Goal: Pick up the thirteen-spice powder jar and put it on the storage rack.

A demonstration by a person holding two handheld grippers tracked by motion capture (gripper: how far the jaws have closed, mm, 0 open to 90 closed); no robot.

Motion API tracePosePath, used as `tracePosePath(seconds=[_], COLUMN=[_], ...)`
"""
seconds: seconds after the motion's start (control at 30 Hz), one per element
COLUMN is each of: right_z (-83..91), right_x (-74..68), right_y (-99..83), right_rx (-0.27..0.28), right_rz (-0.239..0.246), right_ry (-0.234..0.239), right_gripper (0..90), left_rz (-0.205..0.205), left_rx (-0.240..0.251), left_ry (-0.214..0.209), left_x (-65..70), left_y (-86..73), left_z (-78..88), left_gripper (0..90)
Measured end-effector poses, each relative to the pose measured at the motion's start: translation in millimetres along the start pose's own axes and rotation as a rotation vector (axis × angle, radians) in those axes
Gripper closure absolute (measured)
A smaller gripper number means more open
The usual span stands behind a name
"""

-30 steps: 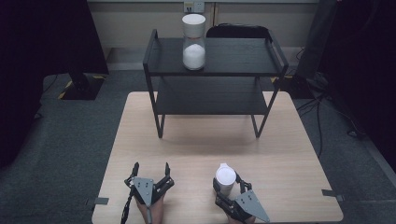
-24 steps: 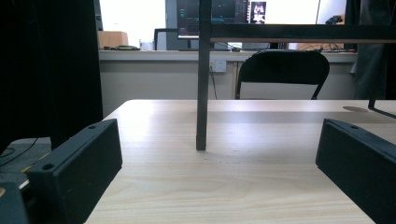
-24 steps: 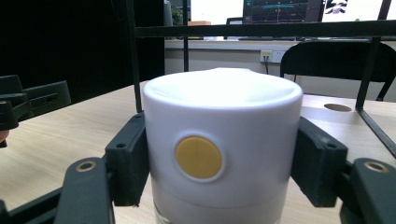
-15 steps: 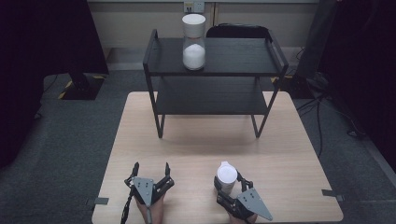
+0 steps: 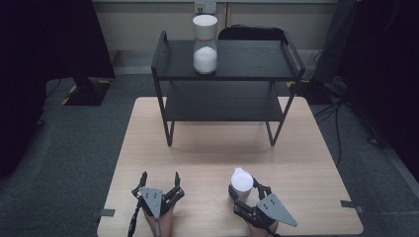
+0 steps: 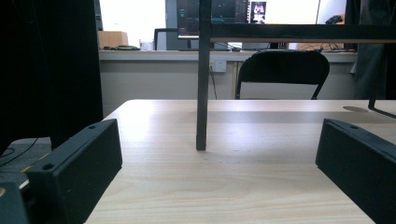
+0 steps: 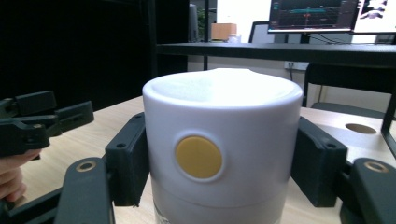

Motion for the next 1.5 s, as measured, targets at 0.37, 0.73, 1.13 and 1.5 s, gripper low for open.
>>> tracePosePath(seconds=[0.37, 0.73, 1.13, 1.5], right_z=[-2.4, -15.2, -36.3, -69.8], right_x=[23.9, 49.9, 81.3, 115.6], right_y=[30.3, 72.7, 121.3, 194.5], right_rx=[0.005, 0.001, 0.008, 0.047], right_rz=[0.010, 0.032, 0.032, 0.034], right_ry=[0.123, 0.204, 0.250, 0.258], right_gripper=[30.4, 30.4, 30.4, 30.5], left_rz=[0.000, 0.000, 0.000, 0.000], left_rx=[0.000, 0.000, 0.000, 0.000], left_ry=[0.000, 0.000, 0.002, 0.002], left_x=[0.0, 0.0, 0.2, 0.2], left_y=[0.0, 0.0, 0.0, 0.0], left_z=[0.0, 0.0, 0.0, -0.1], left_gripper=[0.0, 0.0, 0.0, 0.0])
Point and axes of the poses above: each handheld gripper's, and its own axes: z roughly backward along the jaws, y roughly out of its top, x roughly to its right, the point moved 8 cm from there along -z, roughly forward along the jaws, and after that the axes turned 7 degrees about y, right-handed, at the moved point
